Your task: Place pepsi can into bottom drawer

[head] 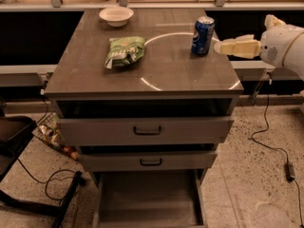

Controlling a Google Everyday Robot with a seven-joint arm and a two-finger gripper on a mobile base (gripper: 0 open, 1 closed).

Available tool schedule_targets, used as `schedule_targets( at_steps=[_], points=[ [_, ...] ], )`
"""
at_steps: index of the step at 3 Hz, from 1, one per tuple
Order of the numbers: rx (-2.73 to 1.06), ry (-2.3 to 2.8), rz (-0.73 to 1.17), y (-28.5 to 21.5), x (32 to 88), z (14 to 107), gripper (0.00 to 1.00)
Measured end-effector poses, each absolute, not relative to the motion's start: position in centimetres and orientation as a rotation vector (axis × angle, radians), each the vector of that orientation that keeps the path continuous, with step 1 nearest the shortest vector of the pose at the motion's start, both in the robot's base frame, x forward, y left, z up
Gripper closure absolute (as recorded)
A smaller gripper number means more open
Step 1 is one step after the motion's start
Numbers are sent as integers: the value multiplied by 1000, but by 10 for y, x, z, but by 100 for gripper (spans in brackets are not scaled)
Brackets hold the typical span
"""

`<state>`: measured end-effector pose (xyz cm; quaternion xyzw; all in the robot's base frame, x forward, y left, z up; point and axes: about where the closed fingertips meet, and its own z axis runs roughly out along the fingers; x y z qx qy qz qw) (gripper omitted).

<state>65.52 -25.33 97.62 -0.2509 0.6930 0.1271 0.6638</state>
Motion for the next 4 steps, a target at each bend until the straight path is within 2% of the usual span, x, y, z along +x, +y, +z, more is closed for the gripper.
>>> schedule_targets(
  at_steps=[1,4],
  points=[
    [-570,1567,289,-253,655,976,0],
    [-459,1522,457,-237,735,935,0]
  ],
)
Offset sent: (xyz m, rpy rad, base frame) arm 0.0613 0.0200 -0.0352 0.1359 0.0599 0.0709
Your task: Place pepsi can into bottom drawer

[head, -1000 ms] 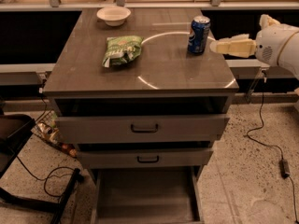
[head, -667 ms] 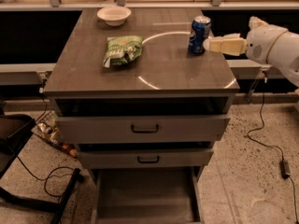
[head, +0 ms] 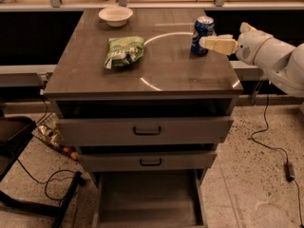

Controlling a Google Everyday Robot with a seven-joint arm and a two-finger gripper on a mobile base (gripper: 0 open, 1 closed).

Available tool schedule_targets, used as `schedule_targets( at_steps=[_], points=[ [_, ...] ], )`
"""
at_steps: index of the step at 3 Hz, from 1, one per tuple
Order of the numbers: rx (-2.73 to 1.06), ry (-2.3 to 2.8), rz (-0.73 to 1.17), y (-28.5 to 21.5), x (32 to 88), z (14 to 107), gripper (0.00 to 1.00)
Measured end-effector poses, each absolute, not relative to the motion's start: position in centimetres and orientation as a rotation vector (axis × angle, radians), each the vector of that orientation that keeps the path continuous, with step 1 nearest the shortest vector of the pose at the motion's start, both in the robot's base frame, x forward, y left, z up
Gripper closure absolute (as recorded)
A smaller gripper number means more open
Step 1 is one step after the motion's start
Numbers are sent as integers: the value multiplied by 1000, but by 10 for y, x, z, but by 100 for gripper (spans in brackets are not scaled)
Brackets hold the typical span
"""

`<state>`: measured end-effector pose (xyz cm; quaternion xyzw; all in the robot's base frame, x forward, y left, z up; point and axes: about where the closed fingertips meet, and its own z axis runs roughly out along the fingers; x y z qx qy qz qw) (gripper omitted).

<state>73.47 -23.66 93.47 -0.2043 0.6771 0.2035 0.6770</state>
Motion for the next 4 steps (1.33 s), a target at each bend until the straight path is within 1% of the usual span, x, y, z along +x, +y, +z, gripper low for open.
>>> schedule_targets(
  at_steps=[2,4],
  points=[
    [-507,1539,427,-229,770,918,0],
    [-517,1517,466,-210,792,906,0]
  ],
)
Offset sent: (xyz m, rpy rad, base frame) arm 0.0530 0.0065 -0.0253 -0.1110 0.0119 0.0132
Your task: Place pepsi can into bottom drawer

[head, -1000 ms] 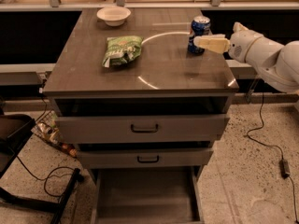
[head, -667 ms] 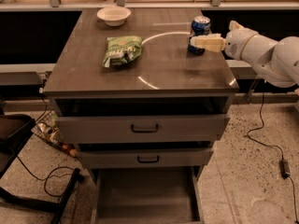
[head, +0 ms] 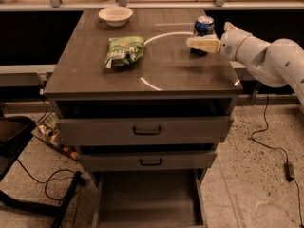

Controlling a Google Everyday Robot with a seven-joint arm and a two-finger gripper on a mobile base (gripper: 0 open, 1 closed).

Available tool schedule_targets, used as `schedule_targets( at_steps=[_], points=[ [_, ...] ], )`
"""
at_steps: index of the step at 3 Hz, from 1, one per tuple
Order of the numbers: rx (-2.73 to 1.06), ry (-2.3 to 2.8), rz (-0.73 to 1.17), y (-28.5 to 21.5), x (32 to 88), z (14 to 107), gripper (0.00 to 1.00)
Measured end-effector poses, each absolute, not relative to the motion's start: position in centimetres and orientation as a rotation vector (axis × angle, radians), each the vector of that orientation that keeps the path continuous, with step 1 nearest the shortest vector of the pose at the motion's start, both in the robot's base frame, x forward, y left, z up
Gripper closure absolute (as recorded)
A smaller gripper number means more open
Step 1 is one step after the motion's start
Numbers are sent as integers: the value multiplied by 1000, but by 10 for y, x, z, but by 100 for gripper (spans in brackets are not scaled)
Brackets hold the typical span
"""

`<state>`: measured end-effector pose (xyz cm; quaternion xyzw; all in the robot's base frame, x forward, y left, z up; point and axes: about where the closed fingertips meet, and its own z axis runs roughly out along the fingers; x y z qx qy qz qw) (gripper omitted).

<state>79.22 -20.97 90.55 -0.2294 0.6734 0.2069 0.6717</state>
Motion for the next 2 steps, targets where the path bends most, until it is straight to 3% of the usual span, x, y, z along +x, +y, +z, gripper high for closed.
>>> schedule_targets(
  at_steps=[2],
  points=[
    [-536,1509,476,-195,799,897,42]
  ],
)
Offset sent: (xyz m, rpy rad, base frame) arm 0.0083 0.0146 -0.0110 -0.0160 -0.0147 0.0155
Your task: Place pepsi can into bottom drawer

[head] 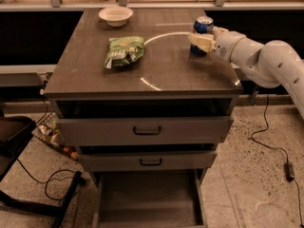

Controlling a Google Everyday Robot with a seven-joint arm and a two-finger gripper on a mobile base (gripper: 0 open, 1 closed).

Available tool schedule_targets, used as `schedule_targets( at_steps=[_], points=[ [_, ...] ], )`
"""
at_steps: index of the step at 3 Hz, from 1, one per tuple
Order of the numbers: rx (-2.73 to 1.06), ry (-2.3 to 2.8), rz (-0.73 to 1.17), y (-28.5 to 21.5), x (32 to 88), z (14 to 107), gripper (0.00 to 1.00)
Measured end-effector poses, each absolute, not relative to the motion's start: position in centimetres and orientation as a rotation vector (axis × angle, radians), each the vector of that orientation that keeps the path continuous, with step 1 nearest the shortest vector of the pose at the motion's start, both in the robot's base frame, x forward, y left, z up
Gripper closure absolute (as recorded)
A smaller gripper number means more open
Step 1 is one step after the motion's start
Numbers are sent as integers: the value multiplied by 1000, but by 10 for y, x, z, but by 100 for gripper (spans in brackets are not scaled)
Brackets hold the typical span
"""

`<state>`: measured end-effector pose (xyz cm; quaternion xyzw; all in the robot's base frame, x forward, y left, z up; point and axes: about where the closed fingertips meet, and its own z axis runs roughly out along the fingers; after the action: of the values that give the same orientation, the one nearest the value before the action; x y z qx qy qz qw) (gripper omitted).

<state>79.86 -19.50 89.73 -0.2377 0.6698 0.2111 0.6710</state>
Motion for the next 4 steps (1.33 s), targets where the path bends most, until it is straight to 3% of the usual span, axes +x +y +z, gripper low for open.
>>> schedule_targets(
  at_steps=[2,3,4],
  points=[
    [-541,1508,484,-189,800,897,88],
    [-543,1507,487,-186,800,897,100],
    [-537,1512,493,-187,801,907,100]
  ],
)
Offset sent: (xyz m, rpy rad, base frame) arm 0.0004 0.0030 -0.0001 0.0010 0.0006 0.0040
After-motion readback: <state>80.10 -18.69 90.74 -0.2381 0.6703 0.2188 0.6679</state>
